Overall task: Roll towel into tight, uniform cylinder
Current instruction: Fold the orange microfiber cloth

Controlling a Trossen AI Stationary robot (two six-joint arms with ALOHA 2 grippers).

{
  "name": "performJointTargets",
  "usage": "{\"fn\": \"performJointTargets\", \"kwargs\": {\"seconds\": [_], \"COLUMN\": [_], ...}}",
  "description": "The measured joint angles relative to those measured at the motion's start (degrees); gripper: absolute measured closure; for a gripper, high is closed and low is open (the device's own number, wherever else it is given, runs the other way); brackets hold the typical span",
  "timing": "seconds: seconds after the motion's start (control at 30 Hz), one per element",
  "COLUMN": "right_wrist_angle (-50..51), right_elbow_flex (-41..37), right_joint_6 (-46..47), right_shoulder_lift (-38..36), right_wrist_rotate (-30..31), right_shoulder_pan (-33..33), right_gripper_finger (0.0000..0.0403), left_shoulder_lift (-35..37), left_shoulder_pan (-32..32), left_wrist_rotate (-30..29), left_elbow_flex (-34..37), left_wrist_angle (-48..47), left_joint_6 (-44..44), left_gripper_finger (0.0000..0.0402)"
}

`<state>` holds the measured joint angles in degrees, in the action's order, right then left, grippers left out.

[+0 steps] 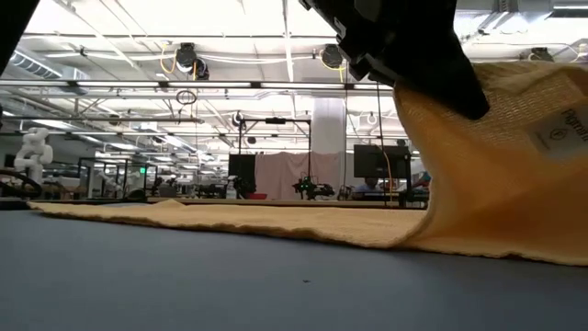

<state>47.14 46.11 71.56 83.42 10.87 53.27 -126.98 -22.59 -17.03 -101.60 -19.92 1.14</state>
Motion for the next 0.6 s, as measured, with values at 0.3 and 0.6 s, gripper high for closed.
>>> {"fn": "performJointTargets", "kwargs": {"seconds": [0.3,0.6], "right_wrist_angle": [3.96,2.35], "right_elbow_flex": [-0.93,-1.60], "right_joint_6": [-2.07,-0.58], "right_shoulder_lift": [3.10,4.57], "right_wrist_rotate": [4.01,4.17], "right_shoulder_pan": [0.14,2.08], "right_gripper_finger": [0.0217,0.0363], "left_shoulder_lift": [0.00,-0.01], "left_shoulder_pan": [0.00,0.00], "left_wrist_rotate": [-0.27,-0.34], "left_elbow_flex": [0.00,0.00], "left_wrist_angle": [3.23,3.89], "left_joint_6": [0.13,0.30], "left_gripper_finger": [0.0395,0.0395]}}
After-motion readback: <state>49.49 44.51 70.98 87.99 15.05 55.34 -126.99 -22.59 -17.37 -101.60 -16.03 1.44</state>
